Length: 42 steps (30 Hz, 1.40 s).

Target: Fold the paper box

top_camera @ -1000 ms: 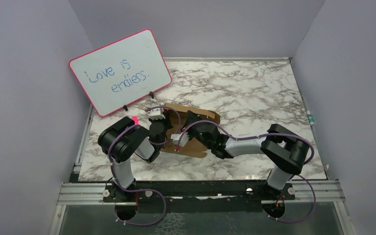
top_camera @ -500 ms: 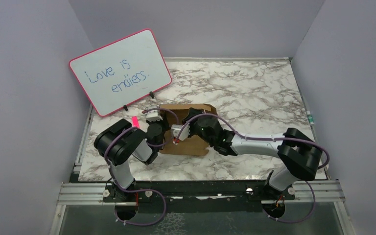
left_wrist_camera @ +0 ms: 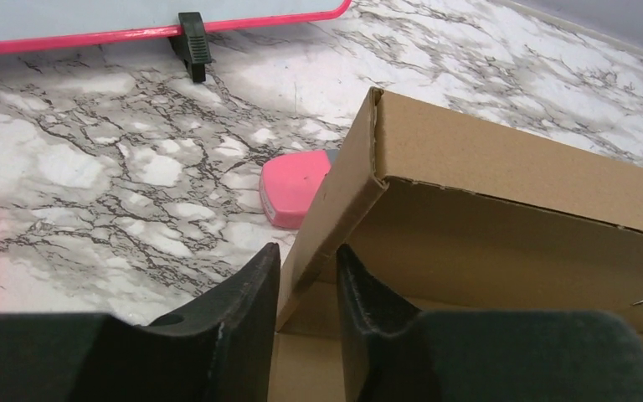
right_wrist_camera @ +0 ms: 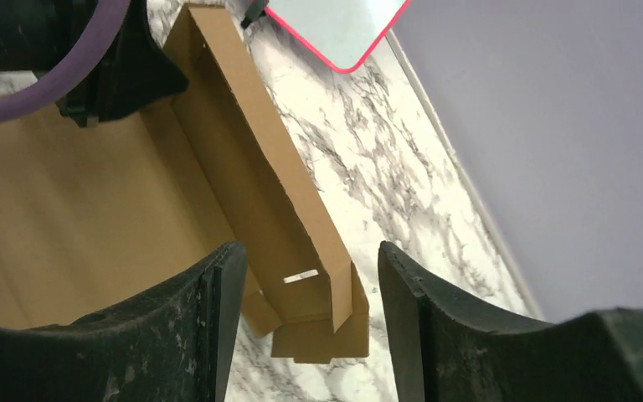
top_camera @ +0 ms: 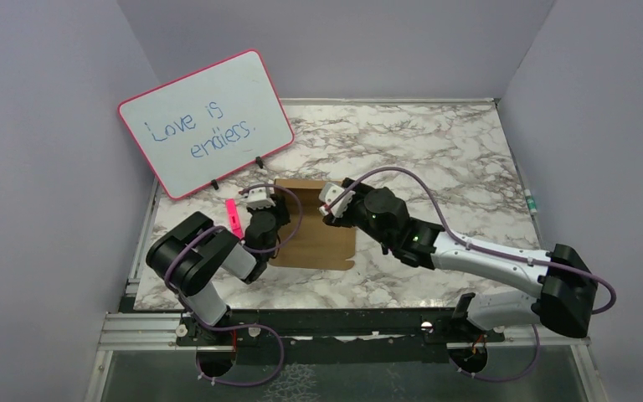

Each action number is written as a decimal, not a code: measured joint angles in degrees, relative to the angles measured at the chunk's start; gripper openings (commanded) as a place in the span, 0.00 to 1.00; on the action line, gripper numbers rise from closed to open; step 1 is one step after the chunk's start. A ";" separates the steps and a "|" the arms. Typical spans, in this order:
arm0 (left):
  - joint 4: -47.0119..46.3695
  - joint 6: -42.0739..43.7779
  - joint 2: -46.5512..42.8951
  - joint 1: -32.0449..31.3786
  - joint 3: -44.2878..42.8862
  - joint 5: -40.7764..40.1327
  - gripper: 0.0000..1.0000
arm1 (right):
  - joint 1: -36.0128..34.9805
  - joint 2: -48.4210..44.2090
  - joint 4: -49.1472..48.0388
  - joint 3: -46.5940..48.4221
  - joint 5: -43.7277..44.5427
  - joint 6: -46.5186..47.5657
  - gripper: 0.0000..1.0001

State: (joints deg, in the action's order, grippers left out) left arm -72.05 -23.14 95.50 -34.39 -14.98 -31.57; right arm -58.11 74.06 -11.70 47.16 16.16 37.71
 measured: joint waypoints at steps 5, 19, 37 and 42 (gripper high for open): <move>2.93 -1.07 -2.93 -0.26 0.85 0.13 0.47 | 0.00 -4.39 2.45 -0.04 3.10 -14.99 0.73; 36.46 -4.76 -38.10 -0.57 2.73 4.52 0.70 | 2.23 -6.93 8.39 -0.48 12.28 -49.31 0.78; 58.99 -12.28 -40.65 18.86 -12.11 27.34 0.70 | 9.57 -2.51 7.10 -0.48 7.87 -65.40 0.63; 57.81 -13.94 -35.39 20.48 -13.66 34.67 0.64 | 10.67 0.00 5.81 -0.52 6.58 -67.41 0.61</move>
State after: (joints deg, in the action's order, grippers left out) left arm -14.24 -37.08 60.12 -13.91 -28.64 3.09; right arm -47.44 74.06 -5.89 46.63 22.74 -29.69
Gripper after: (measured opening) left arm 0.675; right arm 0.623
